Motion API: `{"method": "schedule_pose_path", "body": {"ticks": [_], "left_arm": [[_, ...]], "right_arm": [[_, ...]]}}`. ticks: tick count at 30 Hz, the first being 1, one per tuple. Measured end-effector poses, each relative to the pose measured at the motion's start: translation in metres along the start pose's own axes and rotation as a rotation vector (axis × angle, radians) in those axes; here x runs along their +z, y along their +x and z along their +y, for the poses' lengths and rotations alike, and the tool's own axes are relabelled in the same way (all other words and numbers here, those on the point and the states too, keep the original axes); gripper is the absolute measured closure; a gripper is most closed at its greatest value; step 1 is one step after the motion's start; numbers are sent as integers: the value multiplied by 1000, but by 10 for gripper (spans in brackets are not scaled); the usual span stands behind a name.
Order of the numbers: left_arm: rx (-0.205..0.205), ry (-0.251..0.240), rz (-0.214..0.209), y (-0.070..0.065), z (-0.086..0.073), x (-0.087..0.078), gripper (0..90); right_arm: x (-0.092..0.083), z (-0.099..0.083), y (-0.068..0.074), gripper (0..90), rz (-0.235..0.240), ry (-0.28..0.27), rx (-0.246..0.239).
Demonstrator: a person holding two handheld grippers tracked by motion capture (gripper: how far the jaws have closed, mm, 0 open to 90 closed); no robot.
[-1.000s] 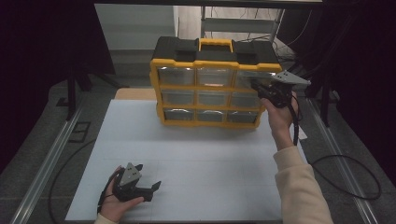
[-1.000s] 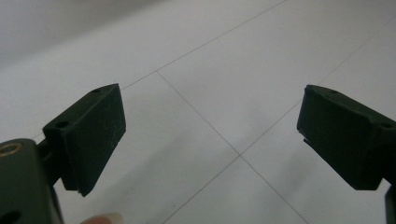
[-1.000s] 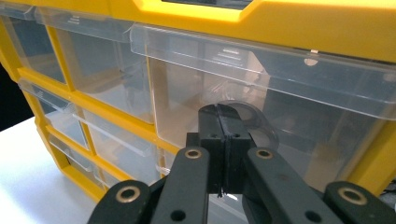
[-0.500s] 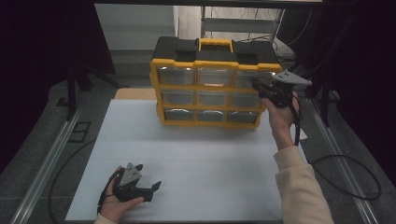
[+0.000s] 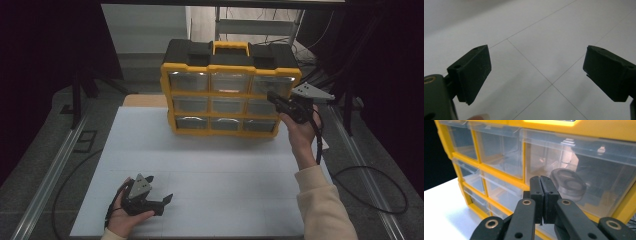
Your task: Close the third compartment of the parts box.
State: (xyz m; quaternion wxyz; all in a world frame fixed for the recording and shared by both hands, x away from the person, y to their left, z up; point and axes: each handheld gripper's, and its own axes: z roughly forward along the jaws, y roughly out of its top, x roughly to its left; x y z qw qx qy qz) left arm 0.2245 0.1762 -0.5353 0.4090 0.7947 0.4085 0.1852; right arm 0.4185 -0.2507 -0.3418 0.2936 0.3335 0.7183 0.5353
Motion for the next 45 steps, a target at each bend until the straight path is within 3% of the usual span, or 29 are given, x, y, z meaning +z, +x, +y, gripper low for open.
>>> {"method": "schedule_pose_path", "body": {"ticks": [7, 11, 14, 17, 22, 29, 45], "left_arm": [[-3, 5, -6, 1, 0, 3, 86], [-2, 3, -6, 2, 1, 4, 86], [-1, 0, -9, 3, 3, 5, 86], [2, 0, -8, 3, 4, 6, 86], [1, -1, -10, 3, 5, 6, 86], [-2, -8, -6, 4, 5, 5, 86], [5, -17, 2, 3, 6, 1, 86]], "right_arm": [[-10, -7, 5, 849, 38, -6, -7], [-20, -14, 11, 632, 86, -33, -25], [-26, -18, 16, 467, 72, -22, -35], [-32, -23, 19, 391, 107, -2, -25], [-42, -29, 26, 307, 121, -3, -41], [-50, -42, 34, 281, 139, 2, -37], [-69, -87, 38, 272, 152, 29, 5]]}}
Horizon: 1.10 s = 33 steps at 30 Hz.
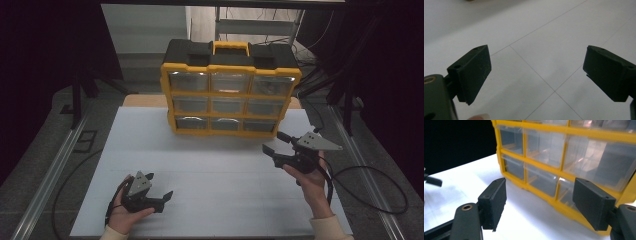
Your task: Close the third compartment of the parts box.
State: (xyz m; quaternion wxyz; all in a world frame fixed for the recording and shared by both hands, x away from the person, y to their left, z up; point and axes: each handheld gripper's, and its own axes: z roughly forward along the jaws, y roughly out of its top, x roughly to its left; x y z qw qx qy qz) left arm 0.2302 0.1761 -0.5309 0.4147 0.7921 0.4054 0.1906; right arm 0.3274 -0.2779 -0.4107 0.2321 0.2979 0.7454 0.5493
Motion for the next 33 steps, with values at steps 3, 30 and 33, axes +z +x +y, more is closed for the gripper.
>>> {"method": "schedule_pose_path", "body": {"ticks": [3, 30, 33], "left_arm": [[5, 2, -5, -1, 1, 1, 85], [-3, 16, -11, 0, 3, 4, 88], [-4, 17, -10, 1, 3, 4, 88]], "right_arm": [[-5, -12, 4, 271, 5, 15, 4], [-24, -95, 14, 274, 8, 123, 66], [-25, -98, 12, 274, 2, 127, 73]]}}
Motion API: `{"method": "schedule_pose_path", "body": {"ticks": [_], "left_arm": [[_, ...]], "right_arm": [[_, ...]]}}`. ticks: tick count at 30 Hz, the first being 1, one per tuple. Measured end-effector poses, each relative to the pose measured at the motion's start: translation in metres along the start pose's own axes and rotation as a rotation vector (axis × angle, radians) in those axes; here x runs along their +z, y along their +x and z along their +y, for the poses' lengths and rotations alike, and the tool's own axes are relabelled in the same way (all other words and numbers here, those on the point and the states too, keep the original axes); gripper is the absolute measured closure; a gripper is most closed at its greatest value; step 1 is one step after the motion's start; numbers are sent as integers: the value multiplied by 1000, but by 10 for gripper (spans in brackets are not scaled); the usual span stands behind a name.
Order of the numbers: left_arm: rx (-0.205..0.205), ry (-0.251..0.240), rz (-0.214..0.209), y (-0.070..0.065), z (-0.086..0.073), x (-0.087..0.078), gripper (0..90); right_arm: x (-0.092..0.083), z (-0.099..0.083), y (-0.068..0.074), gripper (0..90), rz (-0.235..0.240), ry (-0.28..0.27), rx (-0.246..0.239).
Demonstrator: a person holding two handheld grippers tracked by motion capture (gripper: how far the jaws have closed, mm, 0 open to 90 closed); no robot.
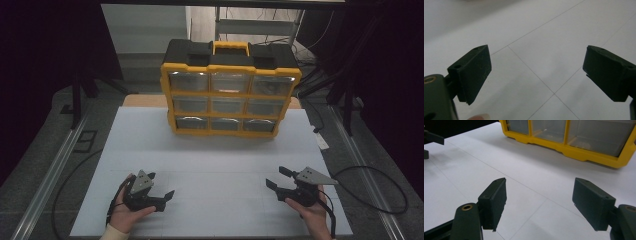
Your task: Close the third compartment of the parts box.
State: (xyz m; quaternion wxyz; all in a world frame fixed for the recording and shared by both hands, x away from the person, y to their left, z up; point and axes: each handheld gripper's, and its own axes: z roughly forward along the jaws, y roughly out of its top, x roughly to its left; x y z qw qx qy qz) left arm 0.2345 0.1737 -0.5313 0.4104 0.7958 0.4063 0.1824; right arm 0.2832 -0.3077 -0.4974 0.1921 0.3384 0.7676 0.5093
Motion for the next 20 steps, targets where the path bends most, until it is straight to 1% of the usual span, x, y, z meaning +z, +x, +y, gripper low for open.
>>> {"method": "schedule_pose_path", "body": {"ticks": [8, 20], "left_arm": [[1, 1, 1, 0, 0, 0, 88], [2, 1, 2, 0, 0, 0, 88]], "right_arm": [[1, -2, 0, 274, -4, 13, -9], [1, -4, -1, 274, -6, 14, -2]]}}
